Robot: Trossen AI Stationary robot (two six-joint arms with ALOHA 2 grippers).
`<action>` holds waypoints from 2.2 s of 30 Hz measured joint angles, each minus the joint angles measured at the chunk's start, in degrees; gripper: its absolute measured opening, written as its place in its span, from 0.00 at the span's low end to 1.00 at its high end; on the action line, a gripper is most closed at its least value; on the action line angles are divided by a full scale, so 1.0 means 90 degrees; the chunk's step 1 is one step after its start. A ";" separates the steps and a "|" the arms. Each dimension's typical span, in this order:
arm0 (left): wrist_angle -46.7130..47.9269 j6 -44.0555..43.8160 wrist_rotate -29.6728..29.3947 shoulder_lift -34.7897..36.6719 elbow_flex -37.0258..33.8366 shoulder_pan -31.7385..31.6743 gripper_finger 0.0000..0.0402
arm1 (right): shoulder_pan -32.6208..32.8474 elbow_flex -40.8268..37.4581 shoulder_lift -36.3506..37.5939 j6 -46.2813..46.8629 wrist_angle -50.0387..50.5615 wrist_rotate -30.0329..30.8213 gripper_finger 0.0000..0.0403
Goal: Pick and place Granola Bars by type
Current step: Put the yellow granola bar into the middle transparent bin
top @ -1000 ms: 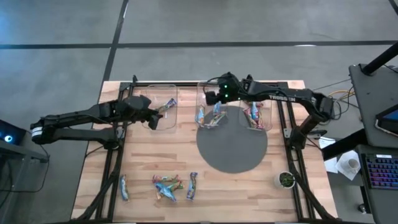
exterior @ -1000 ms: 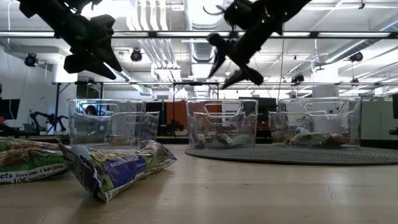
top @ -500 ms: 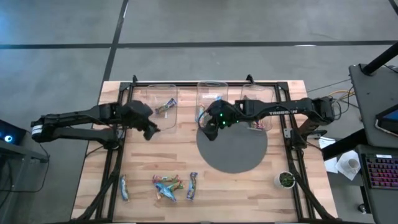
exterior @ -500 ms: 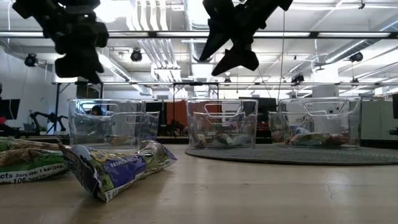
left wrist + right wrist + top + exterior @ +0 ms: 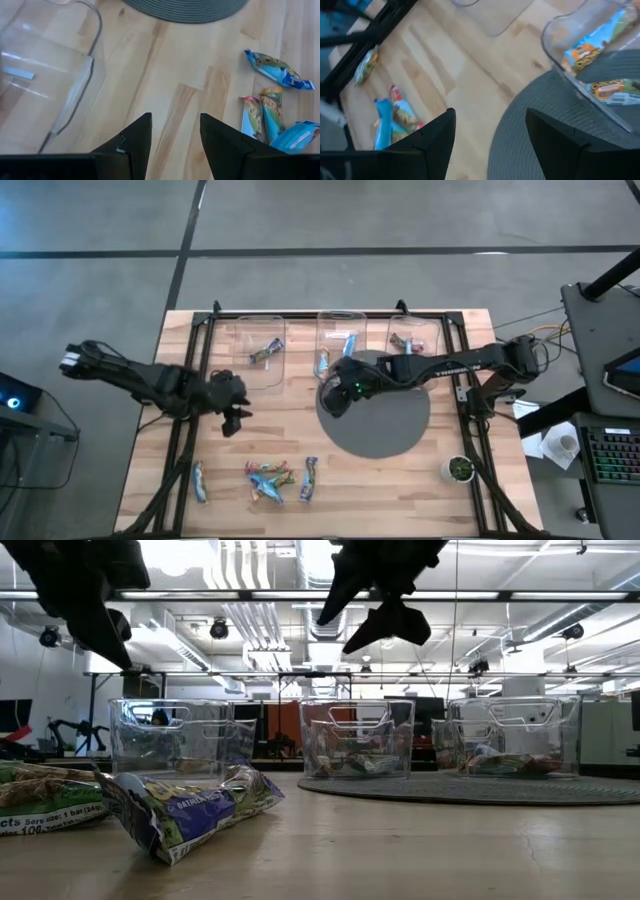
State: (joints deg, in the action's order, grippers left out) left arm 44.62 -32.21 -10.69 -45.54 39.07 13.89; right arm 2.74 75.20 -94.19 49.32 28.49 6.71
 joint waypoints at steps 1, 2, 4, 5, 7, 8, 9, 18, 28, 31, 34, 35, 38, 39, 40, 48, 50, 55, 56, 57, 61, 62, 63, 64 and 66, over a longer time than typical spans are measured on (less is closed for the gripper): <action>0.0005 -0.0075 -0.0079 -0.0009 0.0000 0.0103 0.37 | 0.0063 0.0000 0.0000 0.0140 0.0000 0.0145 0.57; 0.0008 -0.0129 -0.0126 -0.0014 0.0000 0.0185 0.37 | 0.0127 0.0000 0.0000 0.0279 0.0000 0.0275 0.57; 0.0029 -0.0228 -0.0159 -0.0017 0.0000 0.0280 0.37 | 0.0250 0.0000 0.0000 0.0551 -0.0002 0.0513 0.57; 0.0032 -0.0252 -0.0166 -0.0017 0.0000 0.0299 0.37 | 0.0306 0.0000 0.0000 0.0693 -0.0002 0.0581 0.57; 0.0029 -0.0269 -0.0170 -0.0017 0.0000 0.0323 0.37 | 0.0392 0.0000 0.0000 0.0996 -0.0001 0.0607 0.57; 0.0029 -0.0270 -0.0171 -0.0017 0.0000 0.0321 0.37 | 0.0441 0.0000 0.0000 0.1177 -0.0002 0.0612 0.57; 0.0026 -0.0269 -0.0171 -0.0017 0.0000 0.0321 0.37 | 0.0500 0.0000 0.0000 0.1356 -0.0002 0.0617 0.57; -0.0311 -0.0214 -0.0170 -0.0015 -0.0132 0.0321 0.37 | 0.1005 -0.0005 0.0000 0.1936 -0.0007 0.1409 0.57; -0.2292 -0.1869 -0.0058 -0.0161 -0.0790 0.0370 0.37 | 0.1030 0.0015 0.0006 0.1598 -0.0098 0.1465 0.57; -0.2575 -0.1901 0.0016 -0.0373 -0.0856 0.0555 0.37 | 0.1051 0.0016 0.0052 0.1227 -0.0112 0.1277 0.57; -0.2562 -0.1765 0.0023 -0.0692 -0.0845 0.0767 0.37 | 0.1088 0.0019 0.0103 0.0925 -0.0082 0.1248 0.57; -0.2577 -0.1769 0.0023 -0.0815 -0.0845 0.0818 0.37 | 0.1088 0.0019 0.0128 0.0841 -0.0066 0.1239 0.57; -0.2579 -0.1877 0.0025 -0.1202 -0.0845 0.0929 0.37 | 0.1088 0.0019 0.0215 0.0550 -0.0030 0.1216 0.57; -0.2574 -0.1916 0.0026 -0.1326 -0.0845 0.0953 0.37 | 0.1086 0.0019 0.0256 0.0473 -0.0015 0.1209 0.57; -0.2581 -0.1962 0.0028 -0.1442 -0.0845 0.0966 0.37 | 0.1086 0.0019 0.0303 0.0402 -0.0004 0.1202 0.57; -0.2994 -0.2531 0.0101 -0.2127 -0.0845 0.1329 0.37 | 0.1086 0.0015 0.0535 -0.0004 0.0279 0.1157 0.57; -0.3053 -0.2808 0.0101 -0.2163 -0.0845 0.1448 0.37 | 0.1086 0.0010 0.0539 -0.0002 0.0521 0.1153 0.57; -0.2813 -0.4180 0.0100 -0.1982 -0.0840 0.1661 0.37 | 0.1086 -0.0003 0.0523 0.0005 0.0776 0.1132 0.57; -0.2593 -0.4705 0.0111 -0.1922 -0.0838 0.1681 0.37 | 0.1086 -0.0011 0.0520 0.0016 0.0781 0.1109 0.57; -0.2331 -0.5231 0.0142 -0.1868 -0.0838 0.1710 0.37 | 0.1086 -0.0013 0.0515 0.0018 0.0781 0.1106 0.57; -0.1334 -0.6747 0.0674 -0.1777 -0.0838 0.1904 0.37 | 0.1086 -0.0022 0.0512 0.0018 0.0767 0.1106 0.57; -0.1138 -0.6941 0.0857 -0.1779 -0.0840 0.1970 0.37 | 0.1086 -0.0022 0.0512 0.0018 0.0767 0.1106 0.57; -0.0945 -0.7119 0.1109 -0.1786 -0.0840 0.2035 0.37 | 0.1086 -0.0024 0.0512 0.0018 0.0767 0.1104 0.57; -0.0722 -0.7251 0.1350 -0.1801 -0.0840 0.2092 0.37 | 0.1086 -0.0024 0.0512 0.0018 0.0765 0.1106 0.57; -0.0302 -0.7454 0.1912 -0.1837 -0.0840 0.2216 0.37 | 0.1086 -0.0033 0.0512 0.0018 0.0753 0.1106 0.57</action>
State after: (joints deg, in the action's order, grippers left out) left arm 41.90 -99.30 6.51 -62.08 31.51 33.83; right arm 12.51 74.90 -89.58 49.48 35.27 16.67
